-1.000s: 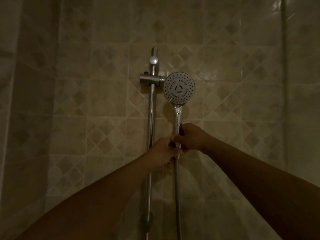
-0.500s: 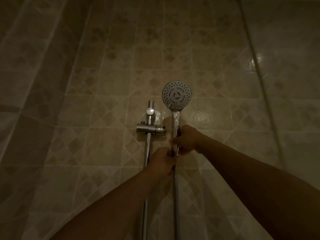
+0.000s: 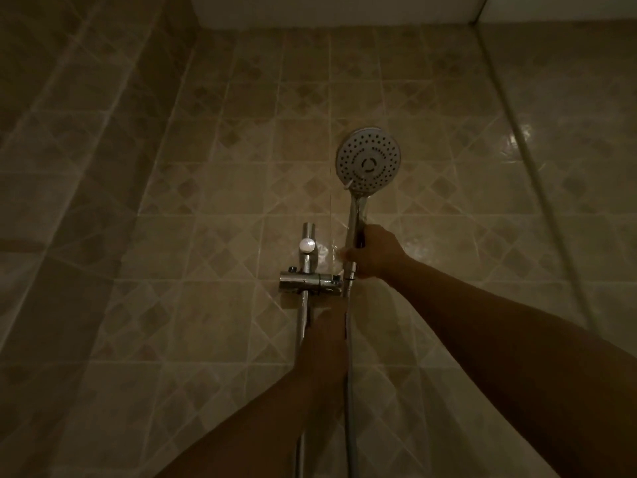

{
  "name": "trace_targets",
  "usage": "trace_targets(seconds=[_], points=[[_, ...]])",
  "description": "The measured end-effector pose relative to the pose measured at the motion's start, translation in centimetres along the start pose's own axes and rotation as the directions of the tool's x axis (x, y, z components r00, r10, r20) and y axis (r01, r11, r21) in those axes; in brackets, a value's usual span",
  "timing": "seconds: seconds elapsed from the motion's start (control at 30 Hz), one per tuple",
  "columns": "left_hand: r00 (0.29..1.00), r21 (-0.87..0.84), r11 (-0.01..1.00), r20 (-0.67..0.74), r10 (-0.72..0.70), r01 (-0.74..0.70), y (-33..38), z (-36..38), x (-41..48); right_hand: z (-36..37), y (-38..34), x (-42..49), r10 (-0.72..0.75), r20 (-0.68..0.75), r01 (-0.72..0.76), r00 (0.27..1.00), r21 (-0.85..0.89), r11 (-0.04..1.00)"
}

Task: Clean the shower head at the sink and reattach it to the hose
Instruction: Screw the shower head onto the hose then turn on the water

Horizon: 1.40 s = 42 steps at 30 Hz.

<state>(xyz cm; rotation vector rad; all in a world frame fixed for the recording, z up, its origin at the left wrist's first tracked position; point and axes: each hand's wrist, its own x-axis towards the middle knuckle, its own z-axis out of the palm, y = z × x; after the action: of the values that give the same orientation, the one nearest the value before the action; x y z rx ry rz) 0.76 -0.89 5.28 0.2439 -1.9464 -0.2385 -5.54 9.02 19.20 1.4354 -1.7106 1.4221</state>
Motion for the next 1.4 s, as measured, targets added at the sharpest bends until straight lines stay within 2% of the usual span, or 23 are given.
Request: trace_targets(seconds=[0.07, 0.1, 0.2, 0.37, 0.67, 0.77, 0.87, 0.97, 1.23, 1.4], points=[[0.988, 0.237, 0.960, 0.082, 0.130, -0.146, -0.4, 0.0, 0.2, 0.0, -0.2, 0.5, -0.030, -0.027, 0.030, 0.999, -0.016, 0.999], [0.981, 0.350, 0.919, 0.123, 0.149, -0.183, -0.4, 0.0, 0.3, 0.0, -0.2, 0.6, -0.039, -0.032, 0.038, 0.999, -0.021, 0.999], [0.980, 0.470, 0.863, 0.156, 0.126, -0.186, -1.0, 0.3, 0.7, 0.3, -0.1, 0.9, -0.068, -0.046, 0.066, 0.997, -0.036, 0.997], [0.976, 0.539, 0.817, 0.170, 0.135, -0.207, -1.6, 1.0, 1.4, 0.8, 0.1, 1.2, -0.092, -0.074, 0.090, 0.993, -0.032, 0.995], [0.992, 0.619, 0.776, 0.075, 0.100, -0.125, -0.8, 1.8, 0.9, 1.0, 0.4, 1.8, -0.100, -0.064, 0.098, 0.993, -0.046, 0.994], [0.993, 0.616, 0.779, 0.074, 0.087, -0.114, -0.8, 1.9, 1.0, 1.3, 0.4, 1.5, -0.164, -0.051, 0.160, 0.985, -0.078, 0.984], [0.996, 0.647, 0.757, 0.034, 0.087, -0.088, -1.0, 2.1, 1.3, 2.1, 0.4, 1.1, -0.247, -0.101, 0.235, 0.964, -0.116, 0.965], [0.997, 0.634, 0.772, -0.021, 0.081, -0.049, -1.4, 2.2, 1.5, 2.5, 0.3, 1.2, -0.230, -0.133, 0.220, 0.964, -0.086, 0.972], [0.999, 0.631, 0.775, 0.035, 0.028, -0.044, -1.6, 2.5, 0.2, 3.3, 1.2, 1.6, -0.167, -0.088, 0.153, 0.982, -0.143, 0.978], [0.996, 0.661, 0.746, 0.070, 0.046, -0.081, -1.6, 2.7, -0.9, 4.6, 1.8, 0.8, -0.189, -0.151, 0.161, 0.970, -0.176, 0.971]])
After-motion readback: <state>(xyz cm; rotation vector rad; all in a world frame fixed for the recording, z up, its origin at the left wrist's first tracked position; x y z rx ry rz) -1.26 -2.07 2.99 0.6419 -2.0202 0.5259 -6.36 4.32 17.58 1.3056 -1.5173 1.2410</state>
